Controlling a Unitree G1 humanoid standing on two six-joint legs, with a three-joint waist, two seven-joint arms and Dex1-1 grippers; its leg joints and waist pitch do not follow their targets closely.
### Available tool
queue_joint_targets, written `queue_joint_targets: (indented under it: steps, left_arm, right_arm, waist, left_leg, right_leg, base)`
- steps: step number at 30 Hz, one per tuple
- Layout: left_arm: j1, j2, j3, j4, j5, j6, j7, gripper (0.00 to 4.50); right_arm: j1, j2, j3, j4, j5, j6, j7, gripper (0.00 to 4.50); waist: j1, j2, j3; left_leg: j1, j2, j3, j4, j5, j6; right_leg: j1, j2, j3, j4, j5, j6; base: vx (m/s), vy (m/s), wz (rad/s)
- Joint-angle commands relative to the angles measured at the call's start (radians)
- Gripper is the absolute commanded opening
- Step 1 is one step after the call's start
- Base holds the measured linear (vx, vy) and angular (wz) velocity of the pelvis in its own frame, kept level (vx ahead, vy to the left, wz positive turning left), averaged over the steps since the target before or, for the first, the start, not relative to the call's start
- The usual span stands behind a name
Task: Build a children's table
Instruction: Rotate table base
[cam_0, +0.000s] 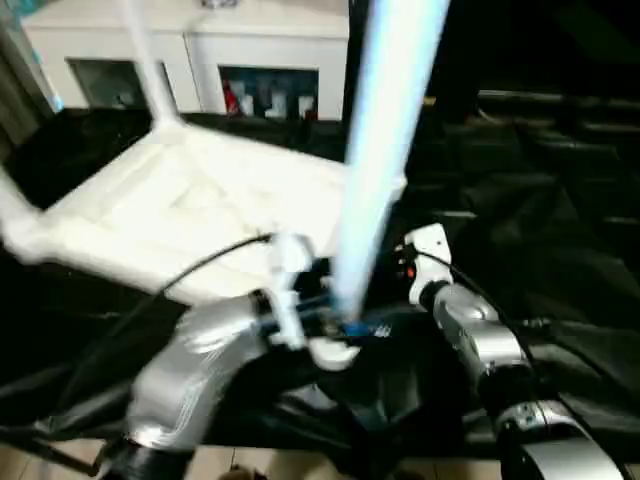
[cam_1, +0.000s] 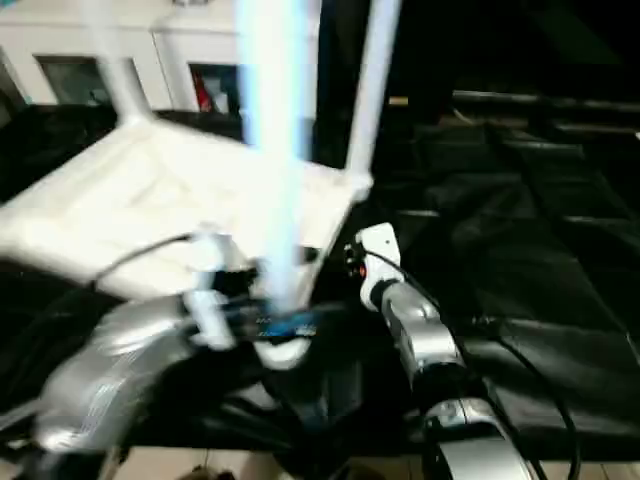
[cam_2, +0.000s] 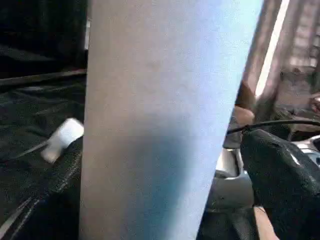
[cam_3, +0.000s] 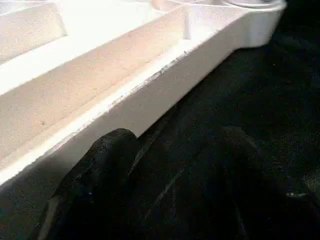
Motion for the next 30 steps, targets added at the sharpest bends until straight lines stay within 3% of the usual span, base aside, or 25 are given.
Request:
queue_joint_targets:
  steps: [1, 2, 5, 6, 7, 9, 11, 14, 16, 18, 20, 22, 24, 25, 26, 30]
  left_arm:
    - [-0.069, -0.048, -0.054, 0.12, 0.087, -0.068, 0.045, 4.48]
    - [-0.09, -0.06, -0.053, 0.159, 0.115, -0.097, 0.065, 4.48]
    - [-0.117, -0.063, -0.053, 0.212, 0.161, -0.128, 0.101, 4.48]
    - [-0.118, -0.063, -0.053, 0.216, 0.166, -0.132, 0.107, 4.48]
    - [-0.121, -0.047, -0.048, 0.235, 0.193, -0.142, 0.136, 4.48]
    - [-0.116, -0.024, -0.04, 0.249, 0.206, -0.154, 0.14, 4.48]
    - [-0.091, 0.026, -0.032, 0.259, 0.209, -0.188, 0.077, 4.48]
    - [-0.07, 0.065, -0.027, 0.243, 0.192, -0.177, 0.028, 4.48]
    - [-0.055, 0.118, -0.022, 0.229, 0.155, -0.156, -0.055, 4.48]
    - [-0.053, 0.164, -0.027, 0.229, 0.137, -0.139, -0.123, 4.14]
    - [-0.082, 0.222, -0.05, 0.295, 0.179, -0.176, -0.171, 4.1]
    - [-0.108, 0.24, -0.067, 0.356, 0.216, -0.212, -0.182, 3.75]
    - [-0.145, 0.251, -0.083, 0.434, 0.26, -0.259, -0.196, 3.65]
    - [-0.158, 0.253, -0.087, 0.459, 0.271, -0.272, -0.201, 3.55]
    - [-0.201, 0.256, -0.091, 0.52, 0.279, -0.288, -0.238, 3.41]
    - [-0.259, 0.263, -0.117, 0.586, 0.289, -0.296, -0.299, 3.18]
  right_arm:
    - [-0.033, 0.016, 0.017, 0.018, -0.005, -0.035, 0.0, 3.08]
    - [-0.033, 0.006, 0.003, 0.028, -0.002, -0.039, -0.008, 3.08]
    - [-0.029, -0.017, -0.02, 0.04, 0.001, -0.042, -0.026, 3.08]
    - [-0.028, -0.02, -0.022, 0.039, 0.001, -0.043, -0.026, 3.08]
    - [-0.018, -0.047, -0.036, 0.035, 0.003, -0.049, -0.03, 3.08]
    - [-0.012, -0.076, -0.059, 0.034, 0.01, -0.059, -0.028, 3.08]
    - [0.0, -0.125, -0.084, 0.016, 0.03, -0.06, 0.009, 3.08]
    - [0.02, -0.156, -0.092, -0.027, 0.048, -0.04, 0.063, 3.08]
    - [0.055, -0.2, -0.074, -0.091, 0.059, -0.017, 0.171, 3.08]
    - [0.088, -0.241, -0.044, -0.144, 0.061, 0.0, 0.269, 3.08]
    - [0.144, -0.311, -0.013, -0.253, 0.084, 0.045, 0.403, 3.08]
    - [0.168, -0.347, -0.002, -0.306, 0.097, 0.059, 0.463, 3.08]
    - [0.2, -0.39, 0.016, -0.382, 0.126, 0.087, 0.538, 3.08]
    - [0.21, -0.404, 0.021, -0.407, 0.135, 0.096, 0.563, 3.08]
    - [0.243, -0.446, 0.026, -0.499, 0.171, 0.15, 0.648, 3.08]
    - [0.284, -0.508, 0.047, -0.598, 0.199, 0.197, 0.753, 3.08]
  waist:
    - [0.008, 0.011, -0.085]
    - [0.01, 0.008, -0.088]
    - [0.009, 0.005, -0.094]
    - [0.01, 0.004, -0.095]
    - [0.014, 0.014, -0.098]
    - [0.018, 0.017, -0.102]
    - [0.026, 0.033, -0.105]
    - [0.026, 0.034, -0.104]
    - [0.027, 0.043, -0.104]
    - [0.03, 0.042, -0.1]
    - [0.036, 0.046, -0.098]
    - [0.038, 0.045, -0.095]
    - [0.044, 0.046, -0.094]
    - [0.044, 0.047, -0.092]
    - [0.047, 0.046, -0.093]
    - [0.051, 0.045, -0.092]
  left_leg:
    - [0.024, 0.023, -0.015, -0.073, -0.351, -0.018]
    - [0.016, 0.023, -0.018, -0.073, -0.323, -0.013]
    - [0.003, 0.022, -0.018, -0.069, -0.267, 0.014]
    - [0.004, 0.021, -0.016, -0.066, -0.257, 0.022]
    - [0.008, 0.022, -0.015, -0.062, -0.242, 0.033]
    - [0.01, 0.022, -0.012, -0.059, -0.223, 0.047]
    - [0.01, 0.021, -0.013, -0.057, -0.211, 0.051]
    - [0.007, 0.022, -0.012, -0.057, -0.225, 0.06]
    - [0.01, 0.022, -0.014, -0.06, -0.258, 0.058]
    - [0.012, 0.025, -0.012, -0.063, -0.292, 0.051]
    - [0.016, 0.025, -0.013, -0.066, -0.332, 0.05]
    - [0.013, 0.021, -0.014, -0.068, -0.342, 0.045]
    - [0.022, 0.023, -0.013, -0.068, -0.357, 0.039]
    - [0.019, 0.021, -0.015, -0.07, -0.368, 0.033]
    - [0.02, 0.022, -0.017, -0.07, -0.368, 0.032]
    - [0.02, 0.022, -0.02, -0.07, -0.376, 0.032]
  right_leg:
    - [0.039, -0.036, 0.024, -0.078, -0.35, -0.184]
    - [0.05, -0.038, 0.024, -0.073, -0.308, -0.191]
    - [0.061, -0.042, 0.022, -0.064, -0.244, -0.205]
    - [0.06, -0.042, 0.022, -0.064, -0.24, -0.209]
    - [0.057, -0.041, 0.023, -0.063, -0.224, -0.217]
    - [0.055, -0.038, 0.021, -0.062, -0.204, -0.227]
    - [0.055, -0.036, 0.017, -0.058, -0.188, -0.234]
    - [0.057, -0.034, 0.015, -0.059, -0.192, -0.235]
    - [0.055, -0.034, 0.013, -0.061, -0.234, -0.23]
    - [0.052, -0.03, 0.011, -0.066, -0.271, -0.225]
    - [0.052, -0.027, 0.011, -0.072, -0.316, -0.205]
    - [0.051, -0.03, 0.01, -0.08, -0.387, -0.175]
    - [0.042, -0.031, 0.013, -0.089, -0.433, -0.154]
    - [0.044, -0.033, 0.013, -0.093, -0.473, -0.137]
    - [0.044, -0.035, 0.012, -0.095, -0.497, -0.121]
    - [0.04, -0.038, 0.01, -0.103, -0.562, -0.101]
  base:
    - [0.0, 0.0, 0.0]
    - [0.0, 0.0, 0.0]
    - [0.0, 0.0, 0.0]
    - [0.0, 0.0, 0.0]
    - [0.0, 0.0, 0.0]
    - [0.027, -0.004, 0.02]
    - [0.0, 0.0, 0.0]
    - [0.0, 0.0, 0.0]
    - [0.0, 0.0, 0.0]
    - [0.0, 0.0, 0.0]
    - [0.0, 0.0, 0.0]
    - [0.0, 0.0, 0.0]
    - [0.0, 0.0, 0.0]
    - [0.0, 0.0, 0.0]
    - [0.0, 0.0, 0.0]
    - [0.0, 0.0, 0.0]
